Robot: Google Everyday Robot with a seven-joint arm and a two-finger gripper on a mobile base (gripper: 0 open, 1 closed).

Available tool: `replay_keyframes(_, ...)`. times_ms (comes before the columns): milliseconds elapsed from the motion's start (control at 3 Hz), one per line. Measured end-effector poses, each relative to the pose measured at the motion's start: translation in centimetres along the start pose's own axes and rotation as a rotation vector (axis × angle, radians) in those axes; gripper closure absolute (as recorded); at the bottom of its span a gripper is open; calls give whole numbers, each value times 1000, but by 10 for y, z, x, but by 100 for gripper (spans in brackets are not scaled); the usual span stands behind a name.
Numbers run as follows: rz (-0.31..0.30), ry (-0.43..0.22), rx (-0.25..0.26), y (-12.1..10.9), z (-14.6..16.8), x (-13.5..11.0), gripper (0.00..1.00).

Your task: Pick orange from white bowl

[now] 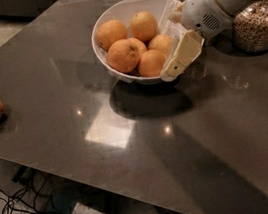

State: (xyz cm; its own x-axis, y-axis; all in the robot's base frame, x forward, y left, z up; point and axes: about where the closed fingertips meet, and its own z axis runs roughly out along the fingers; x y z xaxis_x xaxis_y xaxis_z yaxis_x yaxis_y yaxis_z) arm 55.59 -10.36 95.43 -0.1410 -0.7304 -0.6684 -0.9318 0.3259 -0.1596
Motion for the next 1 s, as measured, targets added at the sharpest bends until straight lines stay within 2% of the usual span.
replay_keyframes(333,2,-7,1,0,1,-2,0)
replay_keyframes(1000,27,-83,6,0,15,-13,0)
